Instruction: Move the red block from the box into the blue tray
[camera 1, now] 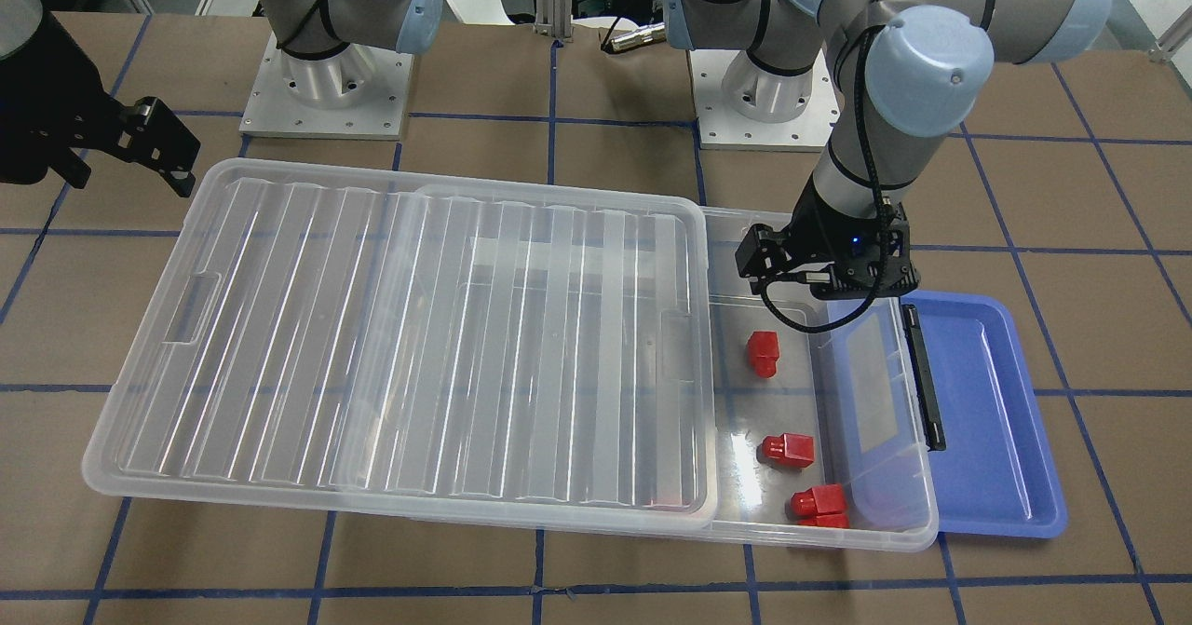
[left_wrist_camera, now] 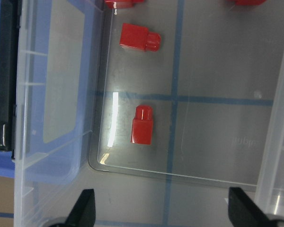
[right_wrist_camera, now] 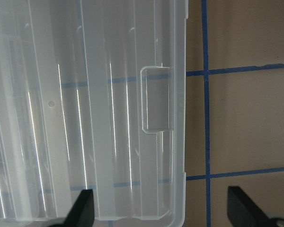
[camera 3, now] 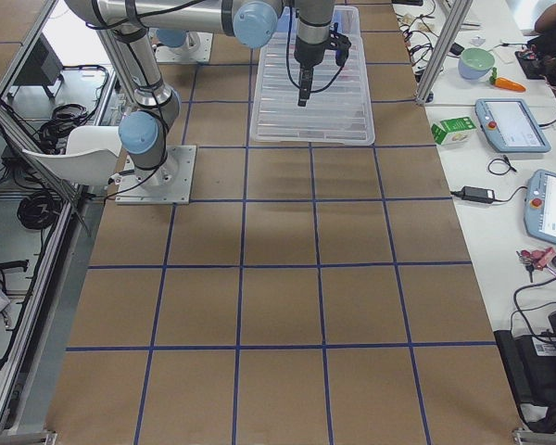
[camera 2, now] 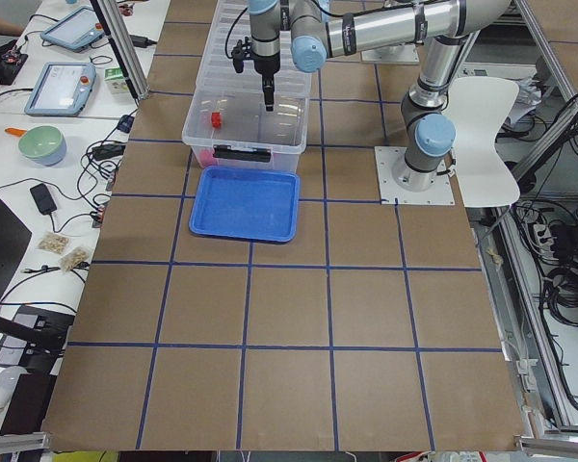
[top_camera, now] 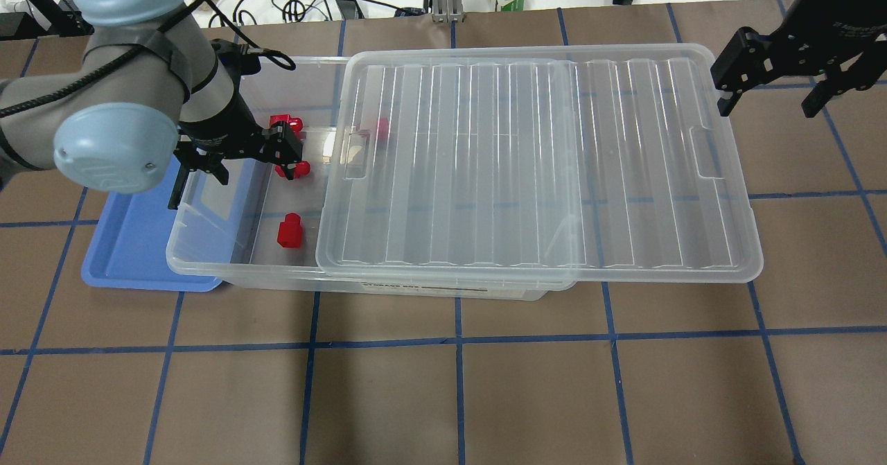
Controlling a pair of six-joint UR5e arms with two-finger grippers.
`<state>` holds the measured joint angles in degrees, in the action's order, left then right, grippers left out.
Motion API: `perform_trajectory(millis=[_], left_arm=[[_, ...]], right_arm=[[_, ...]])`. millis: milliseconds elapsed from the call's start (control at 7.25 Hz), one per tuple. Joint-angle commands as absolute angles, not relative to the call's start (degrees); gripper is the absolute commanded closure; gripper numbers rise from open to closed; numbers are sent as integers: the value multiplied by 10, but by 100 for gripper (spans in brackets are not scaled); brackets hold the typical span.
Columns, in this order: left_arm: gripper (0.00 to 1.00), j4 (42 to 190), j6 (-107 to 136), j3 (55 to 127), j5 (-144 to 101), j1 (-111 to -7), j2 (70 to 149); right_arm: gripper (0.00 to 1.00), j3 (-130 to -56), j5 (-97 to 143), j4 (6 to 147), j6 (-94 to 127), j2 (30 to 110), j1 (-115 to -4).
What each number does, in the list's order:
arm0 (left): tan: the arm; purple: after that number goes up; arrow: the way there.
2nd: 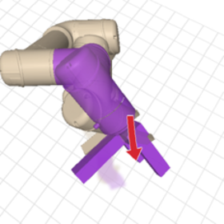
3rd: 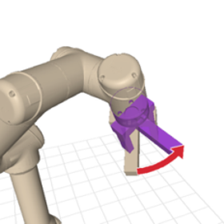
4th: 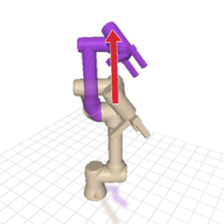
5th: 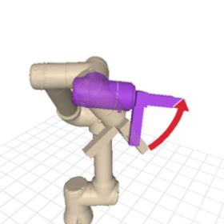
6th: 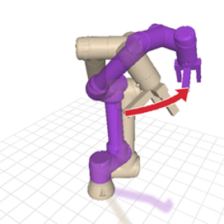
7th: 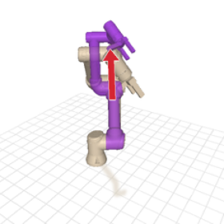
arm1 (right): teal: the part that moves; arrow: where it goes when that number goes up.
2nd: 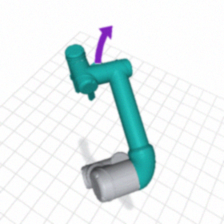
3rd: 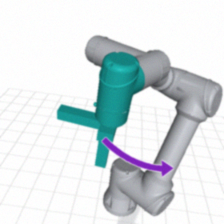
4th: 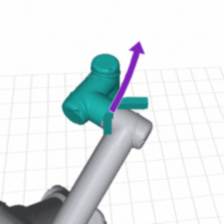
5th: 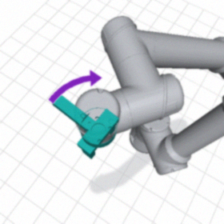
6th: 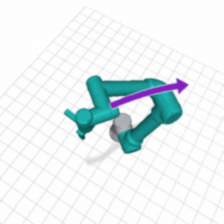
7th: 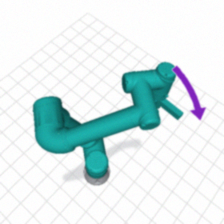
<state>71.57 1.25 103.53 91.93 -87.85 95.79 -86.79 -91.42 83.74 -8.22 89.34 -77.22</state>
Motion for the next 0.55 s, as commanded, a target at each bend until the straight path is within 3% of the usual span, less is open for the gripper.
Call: perform_trajectory(millis=[0,414], left_arm=[[0,618,14,1091,918,-878,989],[0,609,10,1092,918,-876,1012]], right_arm=[[0,-869,-913,838,-85,892,-771],[0,-900,-919,845,-77,895,-771]])
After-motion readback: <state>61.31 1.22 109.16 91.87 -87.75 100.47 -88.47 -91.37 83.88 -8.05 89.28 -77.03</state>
